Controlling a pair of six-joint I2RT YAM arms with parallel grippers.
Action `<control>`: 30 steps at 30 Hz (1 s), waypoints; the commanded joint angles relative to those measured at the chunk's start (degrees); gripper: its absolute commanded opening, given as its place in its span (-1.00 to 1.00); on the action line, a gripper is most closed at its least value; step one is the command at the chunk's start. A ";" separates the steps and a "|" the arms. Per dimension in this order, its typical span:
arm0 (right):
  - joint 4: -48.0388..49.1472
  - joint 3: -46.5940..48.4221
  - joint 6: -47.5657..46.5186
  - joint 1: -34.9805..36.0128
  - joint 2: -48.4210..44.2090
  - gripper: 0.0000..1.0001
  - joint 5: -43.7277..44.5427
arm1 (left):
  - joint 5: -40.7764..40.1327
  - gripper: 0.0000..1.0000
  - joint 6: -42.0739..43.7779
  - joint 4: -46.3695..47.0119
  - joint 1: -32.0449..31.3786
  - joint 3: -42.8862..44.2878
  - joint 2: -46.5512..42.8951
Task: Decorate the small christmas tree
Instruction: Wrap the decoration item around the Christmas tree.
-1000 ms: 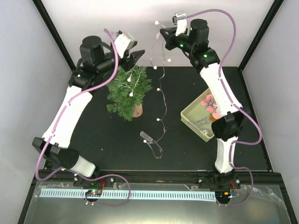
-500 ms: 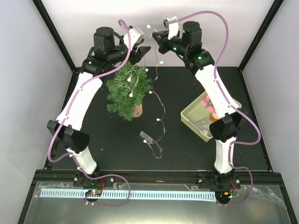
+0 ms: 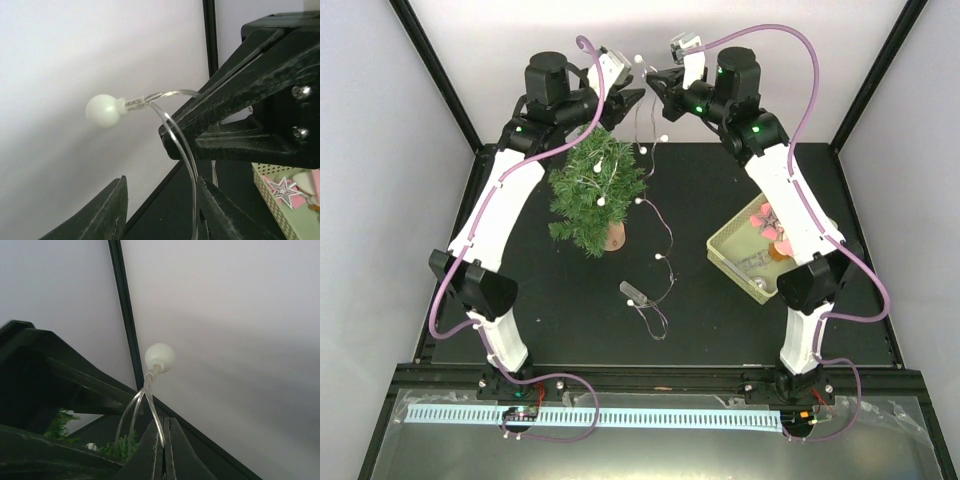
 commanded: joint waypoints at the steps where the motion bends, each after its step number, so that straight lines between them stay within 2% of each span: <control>1: 1.30 -0.49 -0.97 0.37 -2.80 -0.98 -1.18 | 2.15 -0.17 -2.16 2.65 -0.54 2.84 0.73; 5: 1.39 -0.42 -1.17 0.44 -3.01 -0.98 -1.19 | 4.17 -0.12 -3.21 3.36 -0.78 2.80 0.82; 10: 1.36 -0.47 -1.08 0.37 -3.01 -0.98 -1.61 | 4.88 -0.17 -3.99 3.75 -0.89 2.94 1.26; 18: 0.96 -0.66 -1.55 0.37 -2.74 -0.98 -0.68 | 7.26 -0.06 -4.57 3.39 -1.16 2.75 0.73; 30: 1.06 -1.97 -2.40 0.37 -3.61 -0.98 0.41 | 7.39 0.00 -4.75 3.20 -1.59 2.23 -0.17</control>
